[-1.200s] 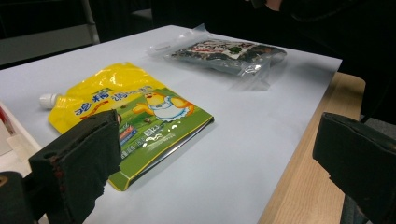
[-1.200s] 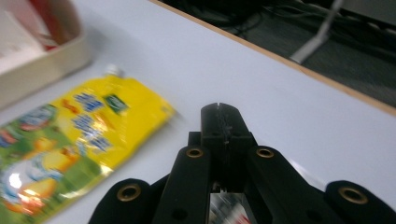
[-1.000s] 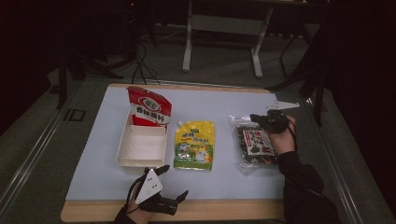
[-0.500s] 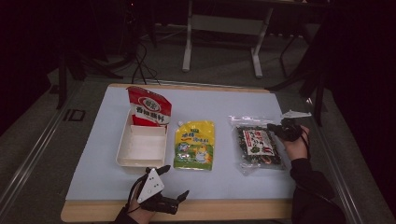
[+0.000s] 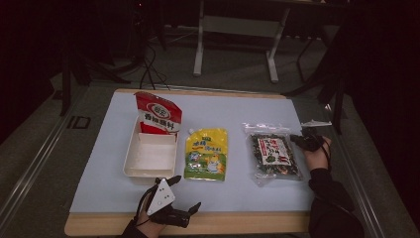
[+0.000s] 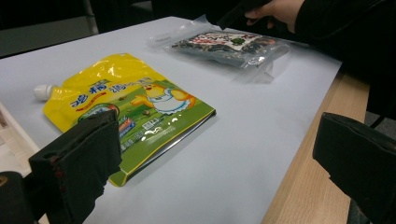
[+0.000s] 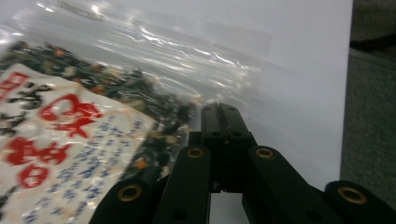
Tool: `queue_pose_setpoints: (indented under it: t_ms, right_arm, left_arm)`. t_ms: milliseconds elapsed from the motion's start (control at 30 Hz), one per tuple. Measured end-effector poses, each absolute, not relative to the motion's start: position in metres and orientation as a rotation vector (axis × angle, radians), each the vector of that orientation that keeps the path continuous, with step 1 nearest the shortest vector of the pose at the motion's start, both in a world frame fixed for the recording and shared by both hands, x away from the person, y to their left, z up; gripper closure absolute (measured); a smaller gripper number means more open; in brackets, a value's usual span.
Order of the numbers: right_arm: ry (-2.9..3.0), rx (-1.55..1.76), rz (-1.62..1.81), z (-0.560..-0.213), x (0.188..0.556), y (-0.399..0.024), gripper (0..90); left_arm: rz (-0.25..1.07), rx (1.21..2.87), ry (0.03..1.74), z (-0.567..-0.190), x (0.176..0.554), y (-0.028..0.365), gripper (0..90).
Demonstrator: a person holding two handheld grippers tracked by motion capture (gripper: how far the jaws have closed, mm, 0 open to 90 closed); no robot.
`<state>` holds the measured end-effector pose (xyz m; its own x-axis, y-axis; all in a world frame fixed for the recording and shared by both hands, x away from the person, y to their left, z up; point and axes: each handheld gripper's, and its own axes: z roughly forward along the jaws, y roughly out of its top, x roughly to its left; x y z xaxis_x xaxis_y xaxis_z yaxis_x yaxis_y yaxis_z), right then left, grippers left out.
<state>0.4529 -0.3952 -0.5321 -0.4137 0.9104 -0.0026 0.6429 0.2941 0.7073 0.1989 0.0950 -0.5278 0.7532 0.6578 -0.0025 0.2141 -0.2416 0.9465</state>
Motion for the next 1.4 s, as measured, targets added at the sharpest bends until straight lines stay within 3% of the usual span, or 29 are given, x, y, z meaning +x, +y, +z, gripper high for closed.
queue_pose_setpoints:
  t_ms: [467,1400]
  right_arm:
    - [2.195,1.405,0.859,-0.538,0.438,-0.379,90.0]
    - [2.292,1.323,0.857,-0.531,0.360,-0.358,90.0]
  left_arm:
    - [0.490,1.807,0.674,-0.527,0.199,0.095,2.4]
    - [0.494,1.805,0.664,-0.525,0.198,0.094,2.4]
